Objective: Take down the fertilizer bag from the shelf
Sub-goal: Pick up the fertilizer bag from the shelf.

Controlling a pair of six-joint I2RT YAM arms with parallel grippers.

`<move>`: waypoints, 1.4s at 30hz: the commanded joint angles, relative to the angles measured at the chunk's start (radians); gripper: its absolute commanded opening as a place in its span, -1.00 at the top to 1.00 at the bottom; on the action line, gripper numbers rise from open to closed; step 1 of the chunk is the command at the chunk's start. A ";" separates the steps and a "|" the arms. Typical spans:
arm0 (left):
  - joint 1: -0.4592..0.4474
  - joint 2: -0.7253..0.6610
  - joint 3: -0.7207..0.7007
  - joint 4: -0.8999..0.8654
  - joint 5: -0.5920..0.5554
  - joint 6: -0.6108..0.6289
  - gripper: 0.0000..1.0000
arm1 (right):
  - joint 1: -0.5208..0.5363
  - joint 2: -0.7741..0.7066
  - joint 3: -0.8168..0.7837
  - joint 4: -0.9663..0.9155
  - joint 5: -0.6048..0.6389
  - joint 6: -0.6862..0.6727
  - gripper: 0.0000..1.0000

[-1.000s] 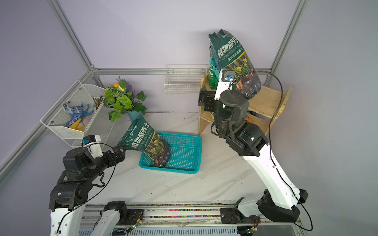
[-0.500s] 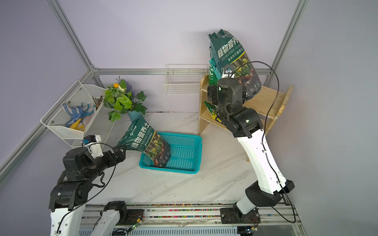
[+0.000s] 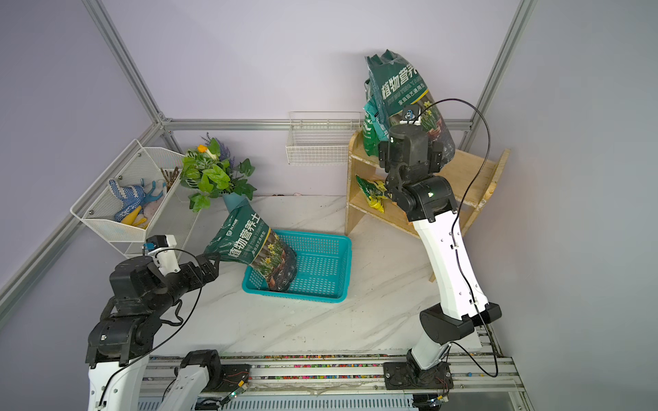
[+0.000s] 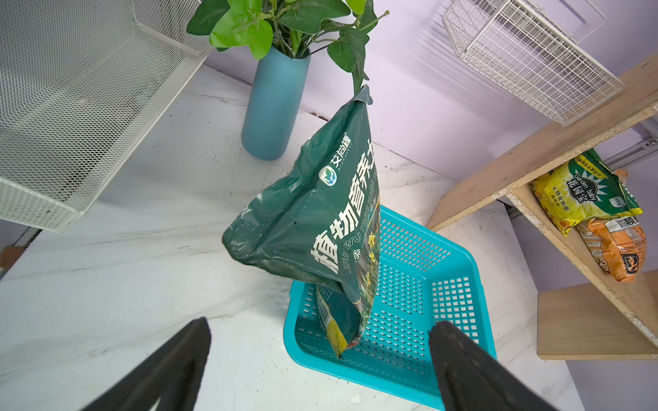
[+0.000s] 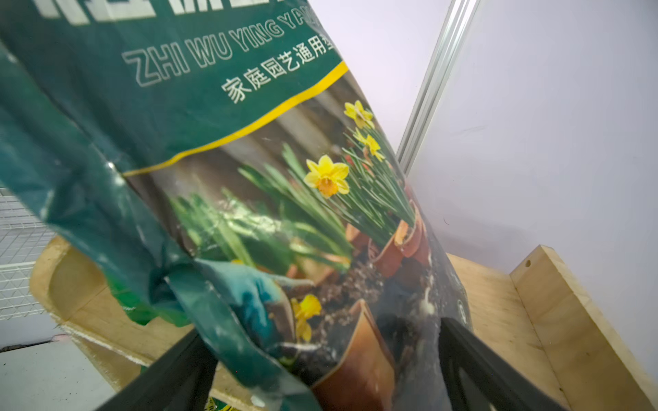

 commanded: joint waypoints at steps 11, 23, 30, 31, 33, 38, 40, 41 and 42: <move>0.008 -0.008 -0.046 0.010 0.013 0.000 -1.00 | -0.055 0.044 0.023 -0.002 -0.079 -0.003 -0.14; 0.008 -0.009 -0.046 0.011 0.014 0.000 -0.99 | -0.093 -0.003 0.024 -0.018 -0.164 0.069 1.00; 0.009 -0.009 -0.046 0.011 0.013 0.000 -1.00 | -0.112 -0.058 0.024 -0.010 -0.231 0.128 1.00; 0.008 -0.009 -0.046 0.011 0.013 0.000 -1.00 | -0.113 -0.067 0.024 -0.008 -0.237 0.137 1.00; 0.008 -0.009 -0.046 0.010 0.013 -0.001 -1.00 | -0.114 -0.086 0.024 -0.002 -0.247 0.156 1.00; 0.008 -0.009 -0.046 0.011 0.014 0.000 -1.00 | -0.115 -0.156 0.008 0.021 -0.254 0.215 1.00; 0.008 -0.009 -0.046 0.011 0.014 0.000 -1.00 | -0.114 -0.200 -0.034 0.060 -0.259 0.231 1.00; 0.009 -0.008 -0.046 0.011 0.014 0.000 -1.00 | -0.114 -0.228 -0.064 0.087 -0.261 0.239 1.00; 0.008 -0.008 -0.046 0.011 0.012 0.000 -1.00 | -0.115 -0.247 -0.086 0.104 -0.259 0.244 1.00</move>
